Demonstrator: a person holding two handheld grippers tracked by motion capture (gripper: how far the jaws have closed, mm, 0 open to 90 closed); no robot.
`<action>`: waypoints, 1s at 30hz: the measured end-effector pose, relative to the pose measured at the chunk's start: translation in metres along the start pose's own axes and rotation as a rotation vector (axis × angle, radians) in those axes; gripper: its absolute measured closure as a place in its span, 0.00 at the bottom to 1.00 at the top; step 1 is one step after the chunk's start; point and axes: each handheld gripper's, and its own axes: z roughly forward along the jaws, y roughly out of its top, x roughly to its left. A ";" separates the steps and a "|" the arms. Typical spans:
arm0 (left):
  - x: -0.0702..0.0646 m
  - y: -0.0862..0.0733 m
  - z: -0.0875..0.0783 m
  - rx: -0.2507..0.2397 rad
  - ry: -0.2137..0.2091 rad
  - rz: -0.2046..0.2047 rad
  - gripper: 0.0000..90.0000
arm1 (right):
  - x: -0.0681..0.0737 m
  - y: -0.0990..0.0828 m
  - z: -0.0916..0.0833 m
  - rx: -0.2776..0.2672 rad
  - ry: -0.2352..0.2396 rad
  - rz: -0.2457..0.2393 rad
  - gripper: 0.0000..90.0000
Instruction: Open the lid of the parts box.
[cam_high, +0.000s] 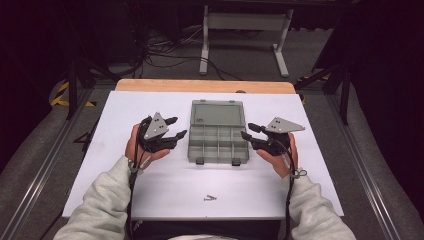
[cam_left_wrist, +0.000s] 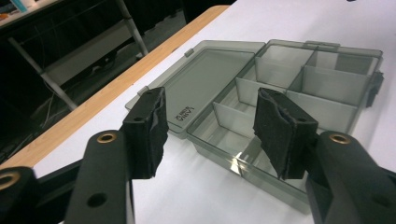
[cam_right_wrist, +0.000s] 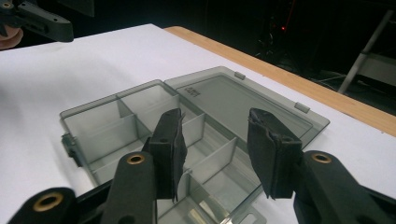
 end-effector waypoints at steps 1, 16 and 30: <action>-0.001 -0.001 -0.003 -0.001 0.002 0.005 0.46 | 0.001 0.000 -0.001 0.001 0.004 -0.007 0.61; -0.023 -0.028 -0.050 -0.014 -0.004 0.003 0.22 | 0.025 -0.005 -0.018 0.015 0.050 -0.037 0.47; -0.037 -0.069 -0.076 0.038 -0.022 -0.025 0.11 | 0.055 -0.015 -0.026 0.071 0.157 -0.063 0.37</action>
